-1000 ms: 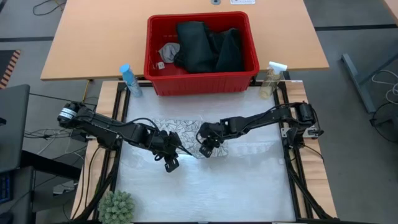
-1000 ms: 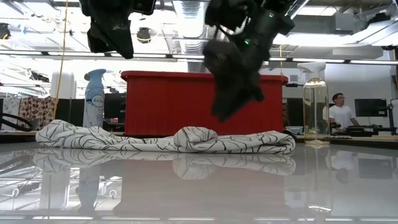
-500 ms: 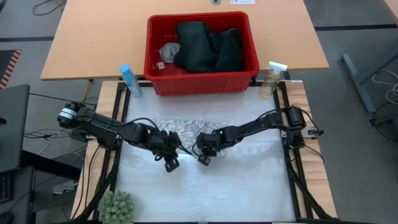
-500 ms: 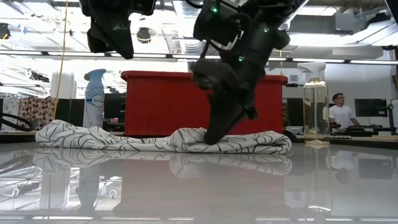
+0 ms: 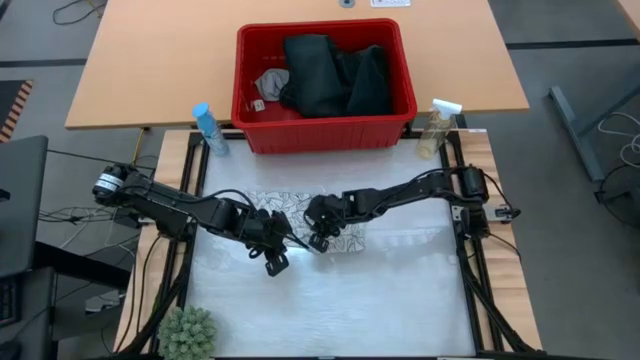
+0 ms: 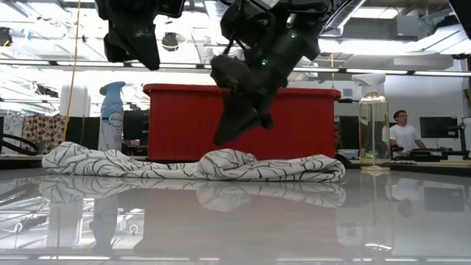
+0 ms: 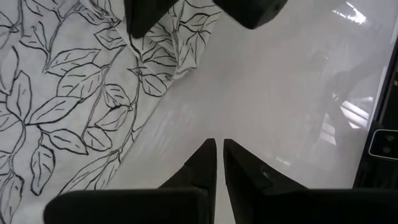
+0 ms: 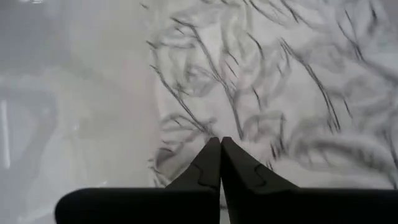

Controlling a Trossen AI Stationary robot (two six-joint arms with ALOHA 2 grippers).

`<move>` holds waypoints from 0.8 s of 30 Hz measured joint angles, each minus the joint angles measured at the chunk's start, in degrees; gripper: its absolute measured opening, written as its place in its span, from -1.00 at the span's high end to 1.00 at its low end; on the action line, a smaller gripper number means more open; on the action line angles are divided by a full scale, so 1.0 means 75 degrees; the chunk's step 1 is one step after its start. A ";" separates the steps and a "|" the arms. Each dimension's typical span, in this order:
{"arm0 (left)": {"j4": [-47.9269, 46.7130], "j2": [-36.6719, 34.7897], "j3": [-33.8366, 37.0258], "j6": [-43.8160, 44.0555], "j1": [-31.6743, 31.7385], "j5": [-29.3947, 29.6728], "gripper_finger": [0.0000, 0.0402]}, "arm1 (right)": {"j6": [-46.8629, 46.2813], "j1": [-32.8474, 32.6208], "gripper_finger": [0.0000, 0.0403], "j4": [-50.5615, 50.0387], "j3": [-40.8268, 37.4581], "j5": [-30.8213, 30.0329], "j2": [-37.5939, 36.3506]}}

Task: Fold laundry
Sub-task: Fold the white-patterned shirt

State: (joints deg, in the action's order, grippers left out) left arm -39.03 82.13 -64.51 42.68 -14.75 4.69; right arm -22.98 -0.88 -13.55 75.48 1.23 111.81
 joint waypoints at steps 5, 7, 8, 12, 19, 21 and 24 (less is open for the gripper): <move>-0.0002 0.0000 0.0000 0.0023 0.0001 0.0037 0.91 | 0.0469 0.0043 0.87 -0.0866 0.0135 -0.0222 -0.0173; 0.0001 0.0000 0.0000 0.0074 -0.0001 0.0034 0.91 | 0.0475 0.0061 0.91 -0.1551 0.0178 -0.1012 -0.0428; 0.0007 0.0000 0.0000 0.0077 -0.0001 0.0034 0.91 | 0.0475 0.0096 0.92 -0.1922 0.0184 -0.1411 -0.0543; 0.0204 0.0000 0.0000 0.0089 0.0001 0.0034 0.91 | 0.0472 0.0475 0.91 -0.2822 0.0187 -0.1994 -0.0772; 0.0715 0.0000 0.0000 0.0090 0.0000 0.0017 0.91 | 0.0506 0.1214 0.91 -0.2879 0.0113 -0.1622 -0.0595; 0.0747 -0.0002 0.0000 0.0090 -0.0001 0.0018 0.91 | 0.0516 0.1330 0.91 -0.2717 0.0093 -0.1669 -0.0600; 0.0743 -0.0001 0.0000 0.0071 0.0001 0.0055 0.91 | 0.0530 0.1542 0.92 -0.2785 0.0071 -0.1530 -0.0603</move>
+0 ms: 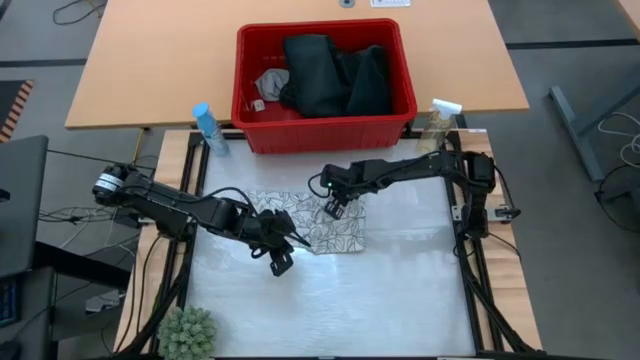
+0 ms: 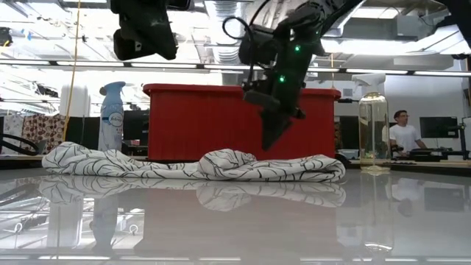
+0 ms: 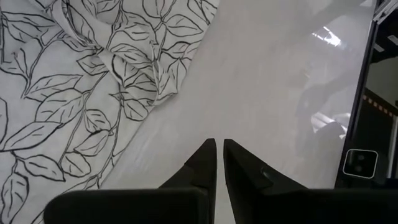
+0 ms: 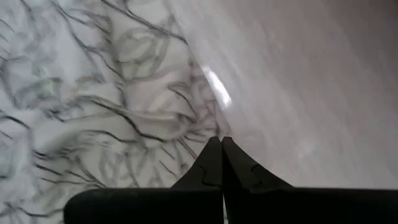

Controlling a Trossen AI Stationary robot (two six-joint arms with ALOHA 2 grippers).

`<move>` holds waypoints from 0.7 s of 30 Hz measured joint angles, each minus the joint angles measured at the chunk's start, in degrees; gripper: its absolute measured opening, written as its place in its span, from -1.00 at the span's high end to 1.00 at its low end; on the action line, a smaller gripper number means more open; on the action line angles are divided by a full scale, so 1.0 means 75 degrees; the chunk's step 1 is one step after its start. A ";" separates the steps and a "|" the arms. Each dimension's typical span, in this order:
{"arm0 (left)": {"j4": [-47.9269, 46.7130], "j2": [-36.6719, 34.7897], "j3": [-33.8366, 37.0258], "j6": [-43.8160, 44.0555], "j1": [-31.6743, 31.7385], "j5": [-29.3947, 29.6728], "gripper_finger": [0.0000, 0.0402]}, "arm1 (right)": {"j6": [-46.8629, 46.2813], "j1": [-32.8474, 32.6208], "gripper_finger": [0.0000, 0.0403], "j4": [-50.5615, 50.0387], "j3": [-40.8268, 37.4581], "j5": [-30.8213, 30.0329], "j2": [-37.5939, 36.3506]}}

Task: Fold laundry
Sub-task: Fold the white-patterned shirt

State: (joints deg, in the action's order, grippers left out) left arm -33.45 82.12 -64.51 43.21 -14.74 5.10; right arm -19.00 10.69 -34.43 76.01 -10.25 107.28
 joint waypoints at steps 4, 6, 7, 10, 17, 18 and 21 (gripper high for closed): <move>-0.0006 0.0000 0.0000 0.0023 0.0000 0.0012 0.91 | 0.0000 0.0075 0.92 0.0114 -0.0001 0.0136 0.0130; -0.0009 0.0001 0.0000 0.0065 0.0000 0.0012 0.91 | 0.0052 0.0041 0.92 0.0025 -0.0010 0.0191 0.0215; -0.0008 -0.0001 0.0000 0.0068 0.0000 0.0002 0.91 | 0.0061 0.0019 0.92 0.0105 -0.0010 0.0213 0.0313; -0.0006 -0.0002 0.0000 0.0080 0.0000 -0.0020 0.91 | 0.0069 0.0010 0.92 0.0185 -0.0007 0.0396 0.0397; -0.0032 0.0001 0.0000 0.0054 0.0000 -0.0023 0.91 | 0.0130 -0.0051 0.91 0.0797 0.0005 0.0723 0.0562; -0.0021 0.0001 0.0000 0.0037 0.0000 -0.0023 0.91 | 0.0146 -0.0073 0.91 0.0896 0.0025 0.0752 0.0560; -0.0010 0.0000 0.0000 0.0022 0.0002 0.0023 0.91 | 0.0356 -0.0076 0.90 0.1222 0.0055 0.1136 0.0560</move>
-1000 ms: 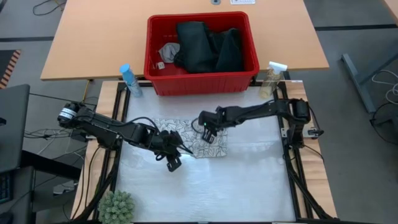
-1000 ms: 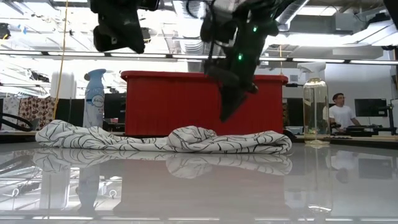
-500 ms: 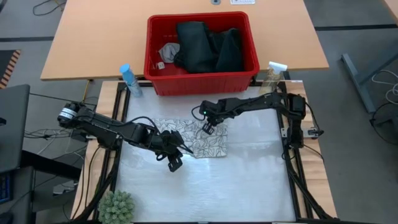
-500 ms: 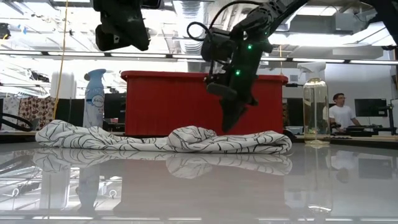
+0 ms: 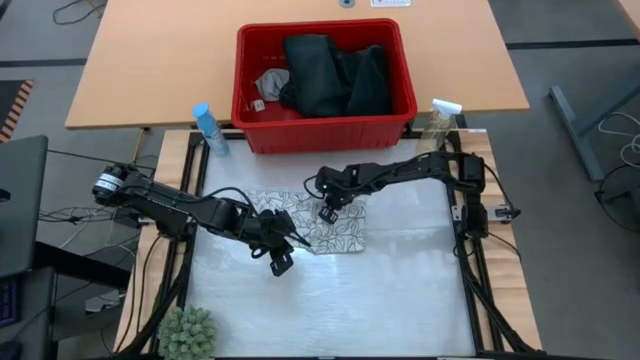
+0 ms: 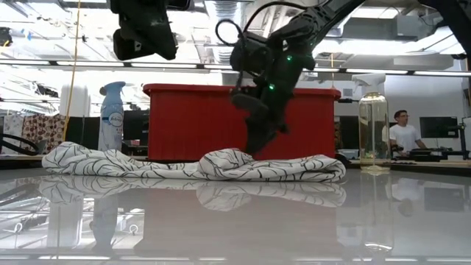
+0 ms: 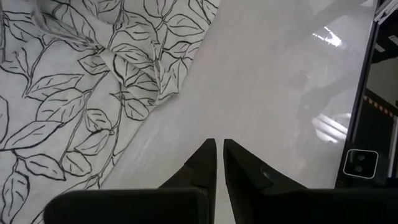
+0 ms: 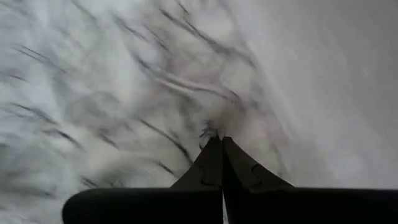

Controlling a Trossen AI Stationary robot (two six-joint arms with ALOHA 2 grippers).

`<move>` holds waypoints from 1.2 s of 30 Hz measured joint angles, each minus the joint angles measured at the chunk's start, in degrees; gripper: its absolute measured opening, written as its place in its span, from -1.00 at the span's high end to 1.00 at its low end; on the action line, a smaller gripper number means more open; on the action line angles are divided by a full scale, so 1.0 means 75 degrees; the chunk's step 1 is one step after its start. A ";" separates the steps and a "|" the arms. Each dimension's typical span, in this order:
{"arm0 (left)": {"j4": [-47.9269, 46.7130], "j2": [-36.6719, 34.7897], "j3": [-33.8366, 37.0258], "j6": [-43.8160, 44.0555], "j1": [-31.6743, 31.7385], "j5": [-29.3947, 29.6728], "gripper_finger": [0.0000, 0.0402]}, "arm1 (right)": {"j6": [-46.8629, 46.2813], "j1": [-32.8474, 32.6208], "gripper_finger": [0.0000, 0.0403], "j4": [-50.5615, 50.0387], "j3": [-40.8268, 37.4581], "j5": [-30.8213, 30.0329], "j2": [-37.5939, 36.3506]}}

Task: Fold laundry
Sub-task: Fold the white-patterned shirt

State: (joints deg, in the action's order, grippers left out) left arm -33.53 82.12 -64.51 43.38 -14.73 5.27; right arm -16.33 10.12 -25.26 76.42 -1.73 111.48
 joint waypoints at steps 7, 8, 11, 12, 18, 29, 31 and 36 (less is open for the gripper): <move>0.0001 -0.0002 0.0000 0.0008 0.0010 0.0036 0.91 | 0.0861 0.0006 0.88 0.2457 0.0020 0.2015 -0.0078; -0.0001 0.0001 0.0000 0.0049 0.0010 0.0041 0.91 | 0.0728 0.0002 0.87 0.2481 0.0042 0.2020 -0.0125; -0.0001 0.0001 0.0000 0.0134 0.0010 0.0000 0.91 | 0.0036 0.0043 0.88 0.1705 0.0202 0.1877 -0.0303; 0.0002 -0.0001 0.0000 0.0181 0.0010 -0.0006 0.91 | -0.0046 0.0054 0.89 0.1274 0.0223 0.1844 -0.0318; 0.0016 0.0001 0.0000 0.0285 0.0007 -0.0208 0.91 | 0.0501 -0.0506 0.91 -0.0507 0.0218 0.1773 -0.0219; 0.0002 0.0001 0.0000 0.0090 0.0004 -0.0240 0.91 | 0.0595 -0.1304 0.91 -0.0778 0.0215 0.1020 -0.0087; 0.0009 0.0001 0.0000 0.0087 0.0004 -0.0234 0.91 | 0.0452 -0.1312 0.91 -0.0718 0.0220 0.1016 0.0009; -0.0065 0.0001 0.0000 0.0050 0.0004 -0.0241 0.91 | 0.0358 -0.1343 0.91 -0.0600 0.0213 0.1014 0.0212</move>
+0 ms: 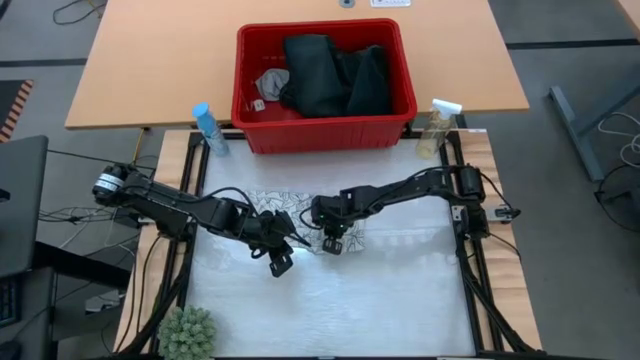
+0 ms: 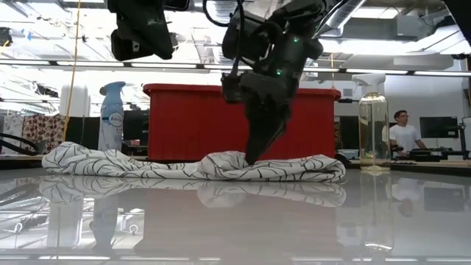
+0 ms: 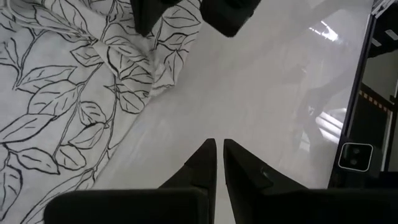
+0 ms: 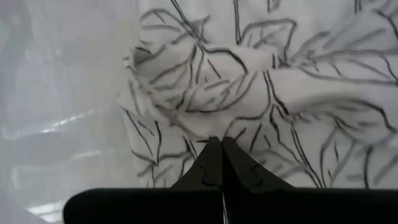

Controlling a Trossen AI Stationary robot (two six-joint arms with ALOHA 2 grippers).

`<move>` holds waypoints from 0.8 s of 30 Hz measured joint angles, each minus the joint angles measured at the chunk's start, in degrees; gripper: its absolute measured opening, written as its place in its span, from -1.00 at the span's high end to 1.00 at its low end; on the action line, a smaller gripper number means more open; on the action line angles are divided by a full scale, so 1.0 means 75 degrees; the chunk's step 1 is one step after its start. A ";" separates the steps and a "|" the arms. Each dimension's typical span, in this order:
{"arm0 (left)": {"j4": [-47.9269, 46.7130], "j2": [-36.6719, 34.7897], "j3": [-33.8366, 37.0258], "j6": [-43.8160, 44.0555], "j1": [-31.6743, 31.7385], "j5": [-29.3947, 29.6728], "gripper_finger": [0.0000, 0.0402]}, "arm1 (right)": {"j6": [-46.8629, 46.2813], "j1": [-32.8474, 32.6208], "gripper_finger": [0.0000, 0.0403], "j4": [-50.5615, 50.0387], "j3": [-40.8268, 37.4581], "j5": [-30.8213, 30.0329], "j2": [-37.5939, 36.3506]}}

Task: Fold laundry
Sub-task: Fold the white-patterned shirt

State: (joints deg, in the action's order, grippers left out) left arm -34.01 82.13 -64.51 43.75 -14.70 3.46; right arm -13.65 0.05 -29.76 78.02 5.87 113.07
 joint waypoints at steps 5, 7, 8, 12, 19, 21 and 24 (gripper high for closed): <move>0.0070 -0.0001 -0.0001 -0.0095 0.0000 0.0031 0.91 | 0.0000 0.0042 0.90 0.0598 -0.0012 0.0005 0.0187; 0.0055 0.0000 -0.0003 -0.0141 0.0003 0.0030 0.91 | 0.0000 0.0064 0.89 0.1235 0.0008 0.0037 0.0219; 0.0048 -0.0002 -0.0003 -0.0143 0.0003 0.0034 0.91 | 0.0000 0.0067 0.89 0.1466 0.0009 0.0044 0.0225; 0.0030 0.0000 -0.0003 -0.0209 0.0006 0.0060 0.91 | 0.0280 0.0066 0.88 0.2742 0.0003 0.0081 0.0225; -0.0001 0.0000 -0.0003 -0.0225 0.0006 0.0046 0.91 | -0.0012 0.0156 0.89 0.1784 0.0006 0.0298 -0.0261; -0.0004 0.0000 -0.0003 -0.0284 0.0006 0.0035 0.91 | 0.0263 0.0156 0.90 0.1300 0.0006 0.0747 -0.0391; -0.0004 0.0000 -0.0003 -0.0344 0.0006 0.0032 0.91 | 0.0694 0.0012 0.91 0.0684 0.0003 0.1387 -0.0560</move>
State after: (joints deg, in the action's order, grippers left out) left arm -34.05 82.13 -64.53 41.17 -14.66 3.70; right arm -8.45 0.14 -24.63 78.04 16.28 108.87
